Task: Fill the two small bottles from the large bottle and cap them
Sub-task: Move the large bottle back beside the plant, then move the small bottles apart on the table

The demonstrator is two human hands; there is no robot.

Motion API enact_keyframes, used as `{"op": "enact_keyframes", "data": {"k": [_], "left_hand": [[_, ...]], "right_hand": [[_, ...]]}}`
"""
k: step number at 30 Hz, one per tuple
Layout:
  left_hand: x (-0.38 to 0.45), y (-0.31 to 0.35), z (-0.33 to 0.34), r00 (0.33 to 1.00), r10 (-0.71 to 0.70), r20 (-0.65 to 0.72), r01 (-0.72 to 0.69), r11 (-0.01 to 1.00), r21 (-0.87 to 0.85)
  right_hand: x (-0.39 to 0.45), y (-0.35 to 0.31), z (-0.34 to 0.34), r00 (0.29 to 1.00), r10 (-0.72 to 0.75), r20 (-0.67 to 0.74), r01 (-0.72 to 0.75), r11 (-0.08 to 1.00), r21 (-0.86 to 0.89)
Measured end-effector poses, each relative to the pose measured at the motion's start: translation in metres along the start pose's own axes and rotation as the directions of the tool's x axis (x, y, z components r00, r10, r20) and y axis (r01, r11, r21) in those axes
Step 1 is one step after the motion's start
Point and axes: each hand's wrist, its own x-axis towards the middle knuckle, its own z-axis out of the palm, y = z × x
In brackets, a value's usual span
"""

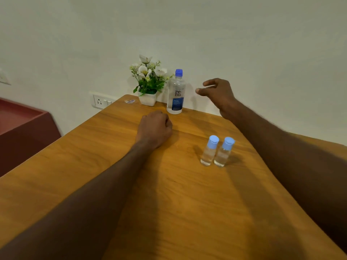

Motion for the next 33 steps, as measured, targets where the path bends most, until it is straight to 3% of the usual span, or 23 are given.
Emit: {"op": "enact_keyframes", "data": {"k": [4,8,12,15,19,27,33], "left_hand": [[-0.029,0.022,-0.013,0.996,0.089,0.012,-0.088,0.996,-0.022],[-0.075,0.054,-0.021,0.996,-0.091,-0.026,0.085,0.981,-0.172],[-0.125,0.087,-0.03,0.985,-0.173,-0.016,0.167,0.966,-0.197],[-0.153,0.107,-0.036,1.0,0.014,-0.023,-0.019,0.978,-0.206],[-0.162,0.121,-0.037,0.951,0.27,0.15,-0.254,0.96,-0.116],[-0.158,0.122,-0.031,0.874,0.351,0.336,-0.325,0.937,-0.131],[-0.155,0.121,-0.029,0.815,0.34,0.469,-0.331,0.938,-0.104]], "right_hand": [[-0.081,0.005,-0.049,0.991,0.036,-0.126,-0.009,0.978,0.21],[-0.151,0.03,-0.074,0.983,0.109,-0.147,-0.069,0.964,0.258],[-0.197,0.058,-0.075,0.99,0.128,-0.054,-0.111,0.962,0.251],[-0.215,0.07,-0.068,0.996,0.087,0.008,-0.087,0.984,0.153],[-0.219,0.07,-0.063,1.0,0.014,-0.021,-0.014,1.0,0.01],[-0.216,0.065,-0.054,0.99,-0.067,-0.123,0.051,0.991,-0.126],[-0.217,0.072,-0.067,0.96,0.023,-0.279,-0.011,0.999,0.043]]}}
